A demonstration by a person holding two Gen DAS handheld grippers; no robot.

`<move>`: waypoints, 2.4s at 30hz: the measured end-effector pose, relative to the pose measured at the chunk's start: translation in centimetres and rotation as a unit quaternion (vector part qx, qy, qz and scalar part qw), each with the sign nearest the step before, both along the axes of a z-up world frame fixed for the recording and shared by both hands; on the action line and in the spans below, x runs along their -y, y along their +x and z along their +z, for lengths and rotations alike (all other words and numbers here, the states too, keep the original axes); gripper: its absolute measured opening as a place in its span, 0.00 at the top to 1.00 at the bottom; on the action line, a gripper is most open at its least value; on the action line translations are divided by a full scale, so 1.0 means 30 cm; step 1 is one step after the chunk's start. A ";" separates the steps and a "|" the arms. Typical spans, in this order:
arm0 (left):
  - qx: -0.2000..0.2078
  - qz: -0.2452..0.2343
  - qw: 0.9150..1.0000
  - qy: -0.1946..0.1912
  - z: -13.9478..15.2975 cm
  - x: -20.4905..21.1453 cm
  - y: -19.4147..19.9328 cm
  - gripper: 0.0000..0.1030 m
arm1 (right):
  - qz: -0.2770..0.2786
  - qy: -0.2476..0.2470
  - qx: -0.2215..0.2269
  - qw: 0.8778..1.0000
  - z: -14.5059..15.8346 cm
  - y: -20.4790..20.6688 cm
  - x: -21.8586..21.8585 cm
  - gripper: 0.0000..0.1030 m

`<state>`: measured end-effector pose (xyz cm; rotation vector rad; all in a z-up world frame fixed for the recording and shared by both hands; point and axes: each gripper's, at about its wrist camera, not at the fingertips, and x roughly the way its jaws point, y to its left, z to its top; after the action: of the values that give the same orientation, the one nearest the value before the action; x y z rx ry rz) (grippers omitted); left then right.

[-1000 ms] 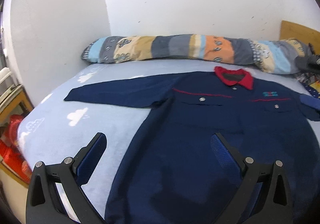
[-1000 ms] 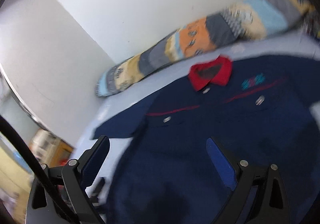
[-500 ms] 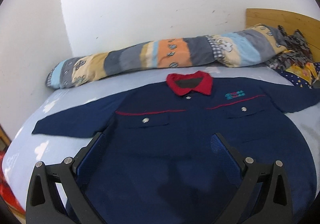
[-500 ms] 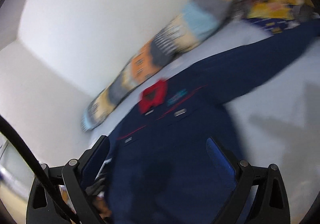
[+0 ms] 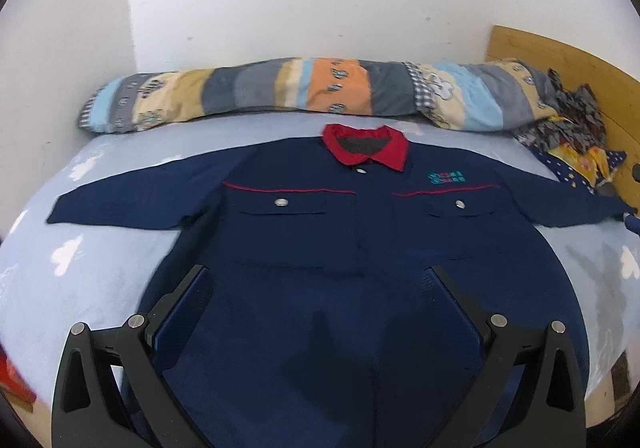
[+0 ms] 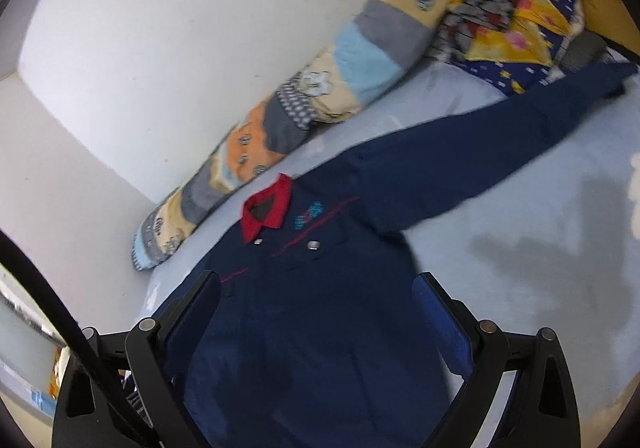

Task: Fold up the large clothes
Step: 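Close the right tool on the sleeve cuff, then lift the held sleeve and carry it across the jacket body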

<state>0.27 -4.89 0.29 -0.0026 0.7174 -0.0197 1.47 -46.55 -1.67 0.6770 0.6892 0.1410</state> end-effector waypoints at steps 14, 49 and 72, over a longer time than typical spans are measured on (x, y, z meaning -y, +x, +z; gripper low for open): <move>0.006 -0.005 1.000 0.021 -0.028 0.053 0.116 0.00 | -0.174 0.042 -0.001 0.984 -0.048 0.001 0.462 0.03; 0.017 -0.033 0.998 0.055 -0.063 0.110 0.165 0.00 | -0.291 0.056 0.078 0.952 -0.047 0.121 1.005 0.96; 0.017 0.059 0.998 0.011 0.035 -0.183 0.157 0.00 | 0.105 -0.074 0.171 0.977 0.531 0.383 -0.404 0.97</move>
<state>4.99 0.60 1.34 -0.0229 0.6824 0.1021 12.94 -34.43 14.25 0.4207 0.4331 0.3882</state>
